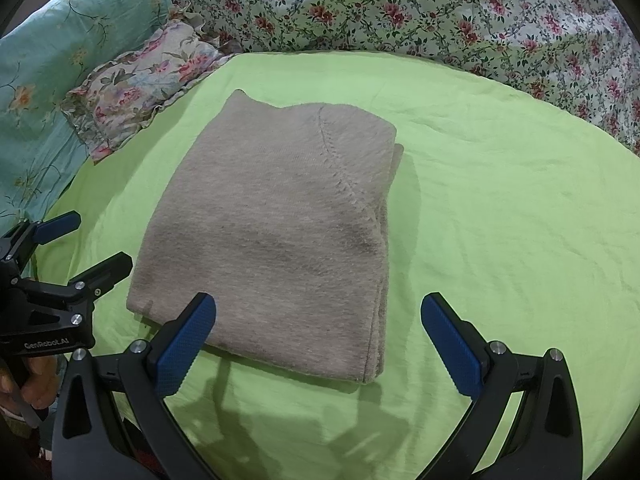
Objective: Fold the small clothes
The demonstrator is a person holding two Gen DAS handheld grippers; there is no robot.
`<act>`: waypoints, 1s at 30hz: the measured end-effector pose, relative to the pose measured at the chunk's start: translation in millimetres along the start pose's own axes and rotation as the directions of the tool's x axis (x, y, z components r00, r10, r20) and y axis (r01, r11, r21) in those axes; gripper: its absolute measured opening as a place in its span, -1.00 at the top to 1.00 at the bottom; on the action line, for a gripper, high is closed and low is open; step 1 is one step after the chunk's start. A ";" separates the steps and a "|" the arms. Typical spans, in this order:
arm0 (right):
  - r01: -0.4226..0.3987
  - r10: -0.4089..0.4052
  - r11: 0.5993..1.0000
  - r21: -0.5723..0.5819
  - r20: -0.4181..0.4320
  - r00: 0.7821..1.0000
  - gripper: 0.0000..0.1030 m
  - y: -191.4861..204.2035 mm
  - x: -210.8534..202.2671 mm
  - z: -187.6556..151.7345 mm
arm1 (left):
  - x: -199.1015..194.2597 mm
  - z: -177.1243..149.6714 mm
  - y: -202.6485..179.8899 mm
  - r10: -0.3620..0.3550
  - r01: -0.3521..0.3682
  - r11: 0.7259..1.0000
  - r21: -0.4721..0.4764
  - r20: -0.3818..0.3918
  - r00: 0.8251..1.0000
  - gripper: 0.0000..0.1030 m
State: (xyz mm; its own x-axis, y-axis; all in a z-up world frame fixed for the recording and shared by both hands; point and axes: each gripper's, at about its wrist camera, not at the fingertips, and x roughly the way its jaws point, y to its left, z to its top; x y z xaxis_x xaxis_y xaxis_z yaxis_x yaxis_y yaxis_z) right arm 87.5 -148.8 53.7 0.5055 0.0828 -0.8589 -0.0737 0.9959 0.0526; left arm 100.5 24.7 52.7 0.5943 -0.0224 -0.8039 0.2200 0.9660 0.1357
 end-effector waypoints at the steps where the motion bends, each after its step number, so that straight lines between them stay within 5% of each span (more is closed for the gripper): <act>1: -0.001 0.001 1.000 0.000 -0.001 1.000 -0.99 0.3 0.4 0.0 | 0.0 -0.1 -0.2 -0.001 0.001 1.000 0.000 0.000 1.000 -0.98; 30: -0.013 0.013 1.000 0.015 0.004 1.000 -0.99 -3.0 -0.8 5.2 | -0.6 5.2 -5.1 -0.007 0.007 1.000 -0.006 -0.003 1.000 -0.98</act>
State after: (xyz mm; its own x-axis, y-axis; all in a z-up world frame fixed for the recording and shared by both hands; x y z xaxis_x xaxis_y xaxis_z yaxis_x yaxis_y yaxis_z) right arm 91.8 -151.6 56.9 0.5079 0.0957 -0.8561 -0.0669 0.9952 0.0715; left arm 103.0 18.4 55.6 0.5903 -0.0287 -0.8067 0.2198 0.9673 0.1265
